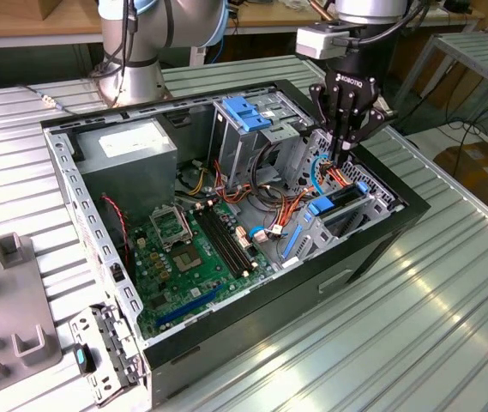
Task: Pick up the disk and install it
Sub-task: 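Insert the second disk wire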
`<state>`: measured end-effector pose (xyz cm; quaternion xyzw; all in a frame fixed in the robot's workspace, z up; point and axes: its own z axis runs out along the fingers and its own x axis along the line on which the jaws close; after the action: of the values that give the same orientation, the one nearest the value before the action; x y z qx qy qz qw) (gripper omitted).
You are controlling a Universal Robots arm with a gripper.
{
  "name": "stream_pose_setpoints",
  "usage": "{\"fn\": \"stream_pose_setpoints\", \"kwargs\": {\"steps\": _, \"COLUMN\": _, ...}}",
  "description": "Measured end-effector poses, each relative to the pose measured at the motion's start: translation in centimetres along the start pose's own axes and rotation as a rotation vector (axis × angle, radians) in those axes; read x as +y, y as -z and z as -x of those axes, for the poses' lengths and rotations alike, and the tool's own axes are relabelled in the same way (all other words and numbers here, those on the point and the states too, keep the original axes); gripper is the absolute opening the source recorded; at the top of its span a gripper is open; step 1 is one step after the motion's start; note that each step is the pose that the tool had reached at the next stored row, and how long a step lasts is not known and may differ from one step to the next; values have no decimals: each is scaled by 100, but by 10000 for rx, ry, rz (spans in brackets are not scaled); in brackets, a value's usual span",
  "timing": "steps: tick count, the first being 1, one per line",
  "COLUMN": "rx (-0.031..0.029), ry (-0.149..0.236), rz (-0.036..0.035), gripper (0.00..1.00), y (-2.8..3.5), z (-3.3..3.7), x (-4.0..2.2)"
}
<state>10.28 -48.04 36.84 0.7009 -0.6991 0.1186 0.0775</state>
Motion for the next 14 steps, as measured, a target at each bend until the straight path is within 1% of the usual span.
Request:
{"fn": "stream_pose_setpoints", "kwargs": {"steps": 1, "rx": -52, "ry": 26, "rz": -32, "gripper": 16, "y": -7, "z": -12, "x": 1}}
{"fn": "stream_pose_setpoints", "kwargs": {"steps": 2, "rx": -90, "ry": 42, "rz": -52, "gripper": 16, "y": -11, "z": -19, "x": 2}}
{"fn": "stream_pose_setpoints", "kwargs": {"steps": 4, "rx": -188, "ry": 82, "rz": -95, "gripper": 16, "y": -23, "z": -36, "x": 4}}
{"fn": "stream_pose_setpoints", "kwargs": {"steps": 6, "rx": -264, "ry": 141, "rz": -125, "gripper": 16, "y": -35, "z": -62, "x": 10}}
{"fn": "stream_pose_setpoints", "kwargs": {"steps": 8, "rx": -298, "ry": 188, "rz": -140, "gripper": 16, "y": -53, "z": -96, "x": 24}}
{"fn": "stream_pose_setpoints", "kwargs": {"steps": 9, "rx": -307, "ry": 207, "rz": -145, "gripper": 16, "y": -63, "z": -114, "x": 31}}
{"fn": "stream_pose_setpoints", "kwargs": {"steps": 10, "rx": -315, "ry": 229, "rz": -152, "gripper": 16, "y": -83, "z": -146, "x": 48}}
{"fn": "stream_pose_setpoints", "kwargs": {"steps": 12, "rx": -324, "ry": 244, "rz": -156, "gripper": 16, "y": -110, "z": -182, "x": 76}}
{"fn": "stream_pose_setpoints", "kwargs": {"steps": 13, "rx": -340, "ry": 250, "rz": -158, "gripper": 16, "y": -131, "z": -202, "x": 97}}
{"fn": "stream_pose_setpoints", "kwargs": {"steps": 14, "rx": -379, "ry": 252, "rz": -158, "gripper": 16, "y": -144, "z": -217, "x": 109}}
